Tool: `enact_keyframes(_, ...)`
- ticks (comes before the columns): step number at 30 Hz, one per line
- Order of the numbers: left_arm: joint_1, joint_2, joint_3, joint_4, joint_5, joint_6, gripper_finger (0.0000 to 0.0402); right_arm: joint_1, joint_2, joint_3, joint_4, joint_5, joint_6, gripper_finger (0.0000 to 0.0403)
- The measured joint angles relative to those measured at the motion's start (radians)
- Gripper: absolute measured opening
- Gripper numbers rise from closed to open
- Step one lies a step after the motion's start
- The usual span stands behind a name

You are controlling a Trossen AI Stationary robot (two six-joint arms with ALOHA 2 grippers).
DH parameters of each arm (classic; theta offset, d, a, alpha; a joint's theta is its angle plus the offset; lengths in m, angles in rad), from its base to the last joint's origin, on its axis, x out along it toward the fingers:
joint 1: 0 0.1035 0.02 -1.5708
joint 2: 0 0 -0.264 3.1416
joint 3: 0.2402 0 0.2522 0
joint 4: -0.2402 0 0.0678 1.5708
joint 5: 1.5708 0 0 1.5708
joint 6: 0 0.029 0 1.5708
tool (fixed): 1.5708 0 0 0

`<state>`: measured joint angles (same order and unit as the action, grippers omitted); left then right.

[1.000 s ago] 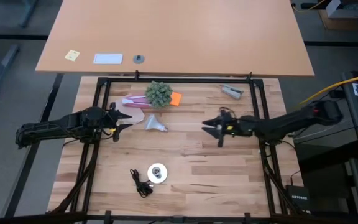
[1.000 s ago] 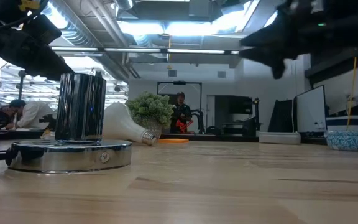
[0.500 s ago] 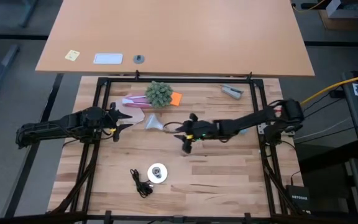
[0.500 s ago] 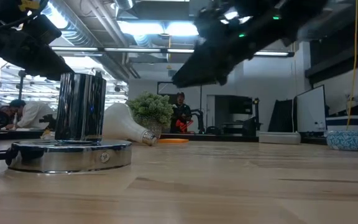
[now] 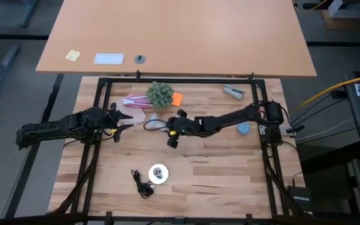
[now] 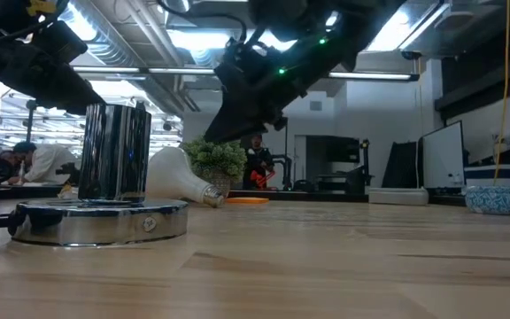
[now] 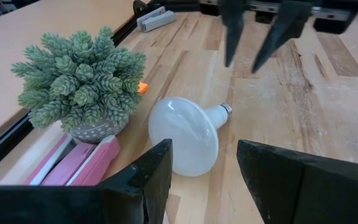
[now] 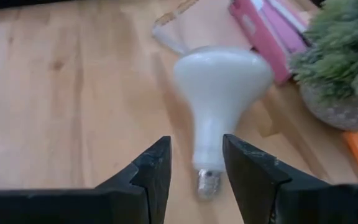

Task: Screw lightbulb
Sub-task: Insert the lightbulb into the lamp

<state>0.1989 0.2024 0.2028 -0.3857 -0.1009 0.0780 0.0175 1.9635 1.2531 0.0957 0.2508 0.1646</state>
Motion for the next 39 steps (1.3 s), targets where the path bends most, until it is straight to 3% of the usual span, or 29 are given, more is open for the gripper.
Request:
enact_keyframes(7,0.000,0.000,0.000,0.000,0.000,0.000,0.0170,-0.040,0.001,0.005,0.012,0.004,0.010,0.0152)
enact_keyframes(14,0.000,0.000,0.000,0.000,0.000,0.000,0.0170,-0.057,0.027,0.006,0.041,-0.061,0.018,0.0152)
enact_keyframes(20,0.000,0.000,0.000,0.000,0.000,0.000,0.0170,-0.057,0.076,0.015,0.060,-0.099,0.112,0.0156)
enact_keyframes(24,0.000,0.000,0.000,-0.001,0.000,0.000,0.0170,-0.057,0.117,0.063,0.057,-0.148,0.124,0.0186)
enact_keyframes(31,0.000,0.000,0.000,0.000,0.000,0.000,0.0170,-0.057,0.168,0.179,-0.082,-0.126,0.120,0.0251)
enact_keyframes(39,0.000,0.000,0.000,0.000,0.000,0.000,0.0170,-0.057,0.168,0.189,-0.110,-0.078,0.119,0.0271)
